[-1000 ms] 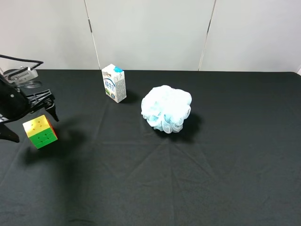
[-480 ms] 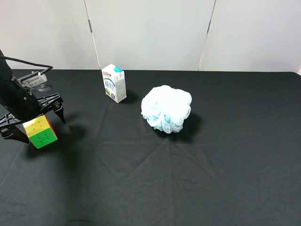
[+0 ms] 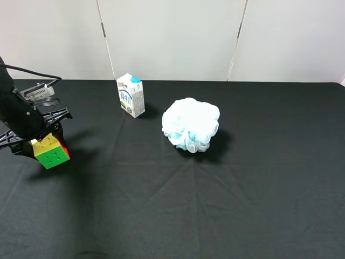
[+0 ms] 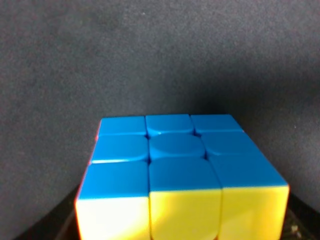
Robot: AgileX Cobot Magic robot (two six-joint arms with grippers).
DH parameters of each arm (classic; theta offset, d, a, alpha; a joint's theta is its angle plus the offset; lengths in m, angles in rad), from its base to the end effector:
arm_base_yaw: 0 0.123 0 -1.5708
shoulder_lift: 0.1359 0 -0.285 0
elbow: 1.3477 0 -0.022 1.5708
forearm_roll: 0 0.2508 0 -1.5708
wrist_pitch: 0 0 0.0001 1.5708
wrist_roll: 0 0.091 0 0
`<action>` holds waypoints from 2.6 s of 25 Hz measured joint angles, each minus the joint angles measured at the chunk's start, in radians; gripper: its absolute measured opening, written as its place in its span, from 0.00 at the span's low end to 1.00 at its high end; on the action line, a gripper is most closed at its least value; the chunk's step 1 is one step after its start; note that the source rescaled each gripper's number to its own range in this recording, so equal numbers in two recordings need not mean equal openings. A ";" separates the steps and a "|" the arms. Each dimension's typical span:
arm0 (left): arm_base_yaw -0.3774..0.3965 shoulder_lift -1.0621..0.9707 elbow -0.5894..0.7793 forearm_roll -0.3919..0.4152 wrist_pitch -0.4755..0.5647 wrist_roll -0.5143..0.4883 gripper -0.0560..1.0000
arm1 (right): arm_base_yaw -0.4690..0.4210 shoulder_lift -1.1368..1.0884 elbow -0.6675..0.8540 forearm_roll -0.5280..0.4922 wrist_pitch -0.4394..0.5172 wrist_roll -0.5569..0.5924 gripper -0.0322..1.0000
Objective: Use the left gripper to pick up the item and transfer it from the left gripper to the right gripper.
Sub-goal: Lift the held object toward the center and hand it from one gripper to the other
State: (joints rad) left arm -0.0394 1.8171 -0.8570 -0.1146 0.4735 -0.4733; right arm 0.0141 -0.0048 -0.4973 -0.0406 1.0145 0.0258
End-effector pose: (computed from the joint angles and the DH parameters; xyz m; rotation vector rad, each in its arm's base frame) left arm 0.3043 -0.0168 0.1208 -0.7690 2.8334 -0.1743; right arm -0.0034 -0.0032 0.2804 0.0125 1.9954 -0.0225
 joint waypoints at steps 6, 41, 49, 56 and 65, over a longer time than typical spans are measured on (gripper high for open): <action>0.000 0.000 0.000 0.000 0.001 0.000 0.05 | 0.000 0.000 0.000 0.000 0.000 0.000 1.00; 0.000 -0.427 0.000 -0.179 0.357 0.550 0.05 | 0.000 0.000 0.000 0.000 0.001 0.000 1.00; 0.000 -0.427 0.000 -0.375 0.375 0.780 0.05 | 0.000 0.000 0.000 0.000 0.000 0.000 1.00; -0.096 -0.427 0.000 -0.432 0.357 0.881 0.05 | 0.000 0.000 0.000 0.000 0.000 0.000 1.00; -0.306 -0.427 0.000 -0.468 0.274 0.889 0.05 | 0.000 0.049 -0.007 0.054 -0.001 -0.049 1.00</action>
State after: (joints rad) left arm -0.3450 1.3906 -0.8570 -0.5821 0.7474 0.4157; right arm 0.0141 0.0440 -0.5048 0.0131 1.0132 -0.0231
